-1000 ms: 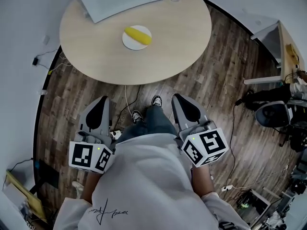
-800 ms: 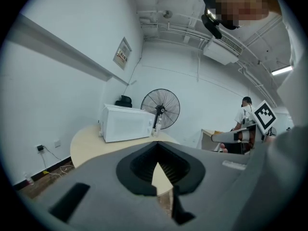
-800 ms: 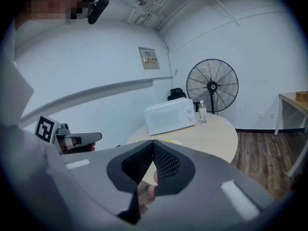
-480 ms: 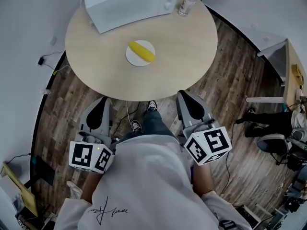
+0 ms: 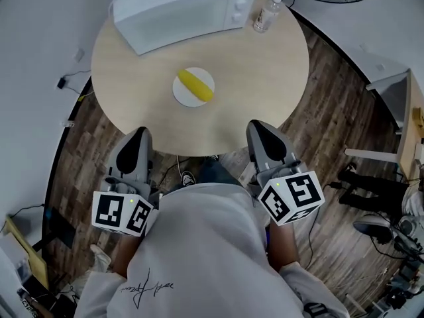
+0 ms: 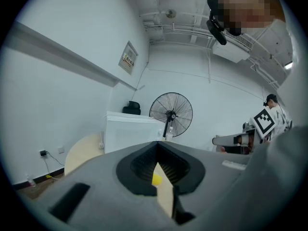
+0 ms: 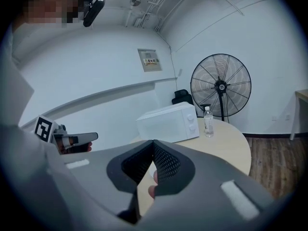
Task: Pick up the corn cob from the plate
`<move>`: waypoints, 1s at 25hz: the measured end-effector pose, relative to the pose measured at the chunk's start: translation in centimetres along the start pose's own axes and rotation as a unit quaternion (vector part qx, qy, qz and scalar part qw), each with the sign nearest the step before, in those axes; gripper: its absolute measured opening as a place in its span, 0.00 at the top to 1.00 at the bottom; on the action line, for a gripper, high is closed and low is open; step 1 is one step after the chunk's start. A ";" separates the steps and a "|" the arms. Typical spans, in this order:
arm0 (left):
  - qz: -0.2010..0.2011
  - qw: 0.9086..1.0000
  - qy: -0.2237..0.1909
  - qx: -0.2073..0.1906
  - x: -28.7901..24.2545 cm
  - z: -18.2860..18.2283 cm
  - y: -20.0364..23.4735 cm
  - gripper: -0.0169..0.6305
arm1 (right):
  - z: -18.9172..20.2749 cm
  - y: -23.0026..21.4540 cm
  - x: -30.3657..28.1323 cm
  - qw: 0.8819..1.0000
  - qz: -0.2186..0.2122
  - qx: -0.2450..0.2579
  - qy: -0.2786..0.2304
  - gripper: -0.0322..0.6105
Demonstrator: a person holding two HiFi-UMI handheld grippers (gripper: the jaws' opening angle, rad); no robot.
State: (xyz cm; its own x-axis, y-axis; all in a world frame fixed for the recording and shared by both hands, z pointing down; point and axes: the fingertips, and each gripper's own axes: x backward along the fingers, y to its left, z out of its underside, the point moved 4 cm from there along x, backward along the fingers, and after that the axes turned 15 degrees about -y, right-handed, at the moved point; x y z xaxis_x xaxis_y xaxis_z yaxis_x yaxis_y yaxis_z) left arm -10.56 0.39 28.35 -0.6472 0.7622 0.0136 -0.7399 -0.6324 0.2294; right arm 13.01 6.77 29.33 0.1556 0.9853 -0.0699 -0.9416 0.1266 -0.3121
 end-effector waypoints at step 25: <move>-0.082 0.996 -0.001 -0.014 -7.3 1.3 0.3 0.99 | 0.2 -5.8 -9.6 0.992 -0.109 -0.012 0.055 0.93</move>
State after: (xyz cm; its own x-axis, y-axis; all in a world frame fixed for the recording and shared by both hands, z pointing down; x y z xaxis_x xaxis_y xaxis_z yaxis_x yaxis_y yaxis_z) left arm -5.80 -5.23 29.60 -0.5162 0.8562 -0.0206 -0.8411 -0.5022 0.2009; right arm 16.89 -3.43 31.96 0.3873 0.9165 -0.1004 -0.8747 0.3308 -0.3542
